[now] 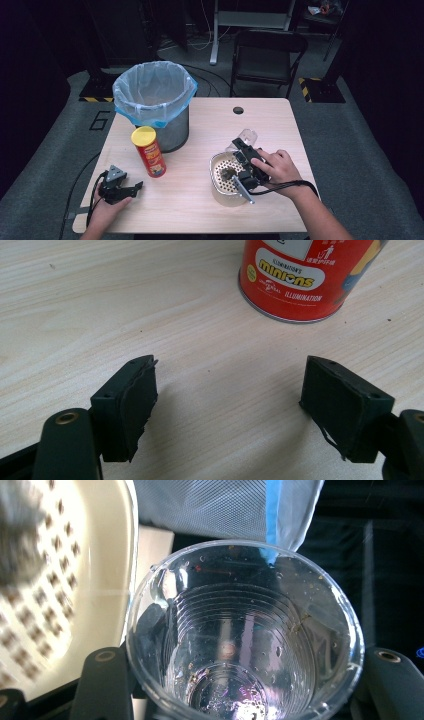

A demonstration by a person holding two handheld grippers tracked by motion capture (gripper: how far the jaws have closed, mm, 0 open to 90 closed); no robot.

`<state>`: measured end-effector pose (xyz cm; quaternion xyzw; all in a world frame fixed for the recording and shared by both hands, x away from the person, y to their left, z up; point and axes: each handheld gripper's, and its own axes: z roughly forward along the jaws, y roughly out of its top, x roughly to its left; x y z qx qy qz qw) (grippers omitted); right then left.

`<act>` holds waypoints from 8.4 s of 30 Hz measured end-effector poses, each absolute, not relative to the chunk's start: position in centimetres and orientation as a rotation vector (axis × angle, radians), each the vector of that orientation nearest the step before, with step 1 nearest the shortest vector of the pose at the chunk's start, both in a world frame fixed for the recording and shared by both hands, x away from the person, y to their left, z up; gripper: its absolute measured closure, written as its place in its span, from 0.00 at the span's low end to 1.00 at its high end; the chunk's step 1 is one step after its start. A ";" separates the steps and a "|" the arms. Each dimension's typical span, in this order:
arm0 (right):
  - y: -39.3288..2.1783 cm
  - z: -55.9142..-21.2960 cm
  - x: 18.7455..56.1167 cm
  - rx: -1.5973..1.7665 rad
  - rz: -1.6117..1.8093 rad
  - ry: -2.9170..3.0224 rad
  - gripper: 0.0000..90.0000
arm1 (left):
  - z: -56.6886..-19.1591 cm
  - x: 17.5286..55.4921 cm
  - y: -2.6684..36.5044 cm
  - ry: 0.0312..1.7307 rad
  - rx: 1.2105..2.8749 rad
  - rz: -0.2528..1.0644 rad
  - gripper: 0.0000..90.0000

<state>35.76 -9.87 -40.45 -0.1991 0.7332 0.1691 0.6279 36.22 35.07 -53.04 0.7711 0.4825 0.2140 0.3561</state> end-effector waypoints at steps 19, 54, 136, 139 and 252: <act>-11.2 -39.2 36.6 -0.141 0.758 1.821 0.39 | -53.0 36.2 35.1 1.245 1.993 0.553 0.25; -7.9 -27.7 41.6 0.684 1.758 1.968 0.40 | -53.0 36.2 35.1 1.236 2.008 0.543 0.23; -7.6 -29.8 44.5 0.799 1.513 2.022 0.23 | -50.4 35.3 34.0 1.228 1.914 0.440 0.13; -9.1 -30.5 43.8 0.842 1.511 2.007 0.24 | -49.8 35.5 34.0 1.235 1.875 0.418 0.13; -22.9 -48.3 37.5 1.315 1.115 1.925 0.29 | -34.6 35.9 26.8 1.031 1.920 0.543 0.27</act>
